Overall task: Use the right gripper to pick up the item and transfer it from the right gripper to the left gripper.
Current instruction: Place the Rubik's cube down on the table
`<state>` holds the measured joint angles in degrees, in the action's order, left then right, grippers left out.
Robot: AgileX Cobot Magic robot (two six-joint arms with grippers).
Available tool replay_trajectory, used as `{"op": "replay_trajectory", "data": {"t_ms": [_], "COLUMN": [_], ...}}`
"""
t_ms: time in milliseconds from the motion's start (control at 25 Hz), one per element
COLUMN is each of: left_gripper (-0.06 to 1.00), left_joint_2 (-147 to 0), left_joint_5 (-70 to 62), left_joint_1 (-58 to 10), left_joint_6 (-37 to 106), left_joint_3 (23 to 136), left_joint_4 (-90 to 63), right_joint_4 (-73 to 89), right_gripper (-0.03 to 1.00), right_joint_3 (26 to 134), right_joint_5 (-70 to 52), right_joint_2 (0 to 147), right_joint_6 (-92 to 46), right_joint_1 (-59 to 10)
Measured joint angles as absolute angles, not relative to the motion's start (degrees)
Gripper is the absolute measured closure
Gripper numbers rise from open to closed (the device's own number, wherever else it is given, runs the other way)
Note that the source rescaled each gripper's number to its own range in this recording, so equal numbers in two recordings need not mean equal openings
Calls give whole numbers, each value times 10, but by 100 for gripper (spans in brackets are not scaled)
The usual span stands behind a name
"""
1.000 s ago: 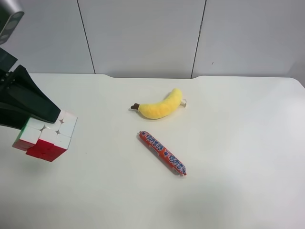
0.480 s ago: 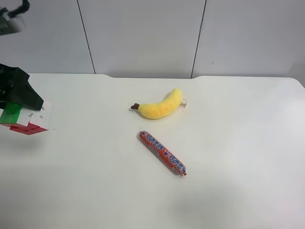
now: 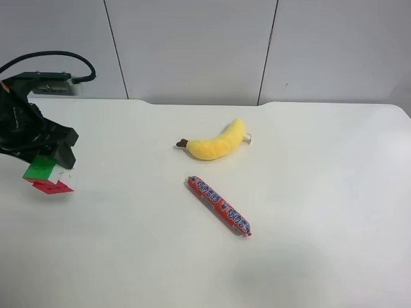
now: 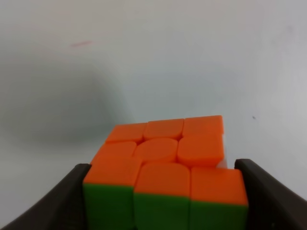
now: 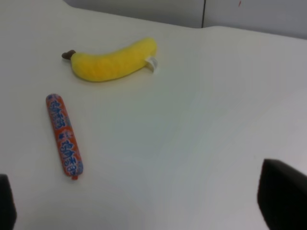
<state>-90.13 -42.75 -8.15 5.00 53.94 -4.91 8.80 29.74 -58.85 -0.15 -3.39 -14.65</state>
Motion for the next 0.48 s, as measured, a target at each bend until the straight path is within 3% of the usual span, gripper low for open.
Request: {"op": "replay_trajectory", "data": {"t_ms": [480], "left_gripper": [93], "left_joint_2": [-1059], "left_joint_5": [-396], "left_joint_1": [-82], "left_joint_6": [50], "left_joint_3": [637], "left_joint_4": [0], "right_joint_4": [88], "right_gripper": [-3], "right_joint_3": [297], "right_joint_5": [-588], "right_joint_2": [-1], "right_joint_6": [-34], "right_joint_1": [-146]}}
